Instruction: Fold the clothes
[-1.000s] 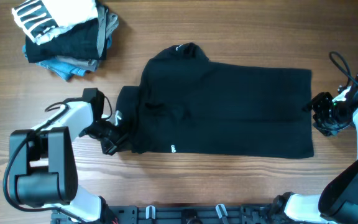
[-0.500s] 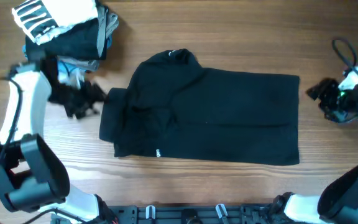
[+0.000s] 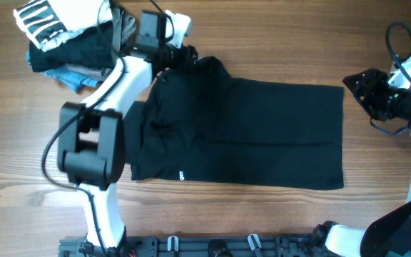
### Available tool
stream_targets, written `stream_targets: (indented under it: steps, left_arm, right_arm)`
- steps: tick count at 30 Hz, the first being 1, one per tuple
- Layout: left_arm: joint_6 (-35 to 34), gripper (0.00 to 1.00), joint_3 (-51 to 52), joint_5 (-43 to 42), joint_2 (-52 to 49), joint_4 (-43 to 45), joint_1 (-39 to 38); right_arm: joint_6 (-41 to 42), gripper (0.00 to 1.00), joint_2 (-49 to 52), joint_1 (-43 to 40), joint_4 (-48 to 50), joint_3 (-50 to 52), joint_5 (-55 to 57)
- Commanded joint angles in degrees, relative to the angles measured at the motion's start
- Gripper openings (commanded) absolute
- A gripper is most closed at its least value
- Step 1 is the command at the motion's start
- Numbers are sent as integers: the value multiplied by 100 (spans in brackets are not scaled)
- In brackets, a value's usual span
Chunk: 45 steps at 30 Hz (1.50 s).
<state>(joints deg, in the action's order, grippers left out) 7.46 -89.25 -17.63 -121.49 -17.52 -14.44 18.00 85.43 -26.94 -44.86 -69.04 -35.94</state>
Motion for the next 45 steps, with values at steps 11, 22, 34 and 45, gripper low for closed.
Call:
stream_targets:
  steps: [11,22,34,45]
  left_arm:
    - [111,57,-7,-225,-807,1069,-197]
    - [-382,4,-61,186,-669,1073,-105]
    - [-535,4,-328,186,127,1071,63]
    - [-492,47,-328,186,74,175,42]
  right_arm:
    - [-243,62,-52,365,-560,-72,175]
    - [-455,62,-52,363,-638,-72,507]
    - [-474,66,-52,365,-166,-70,1370]
    - [-1134,66,820,365,1272,-70,2026]
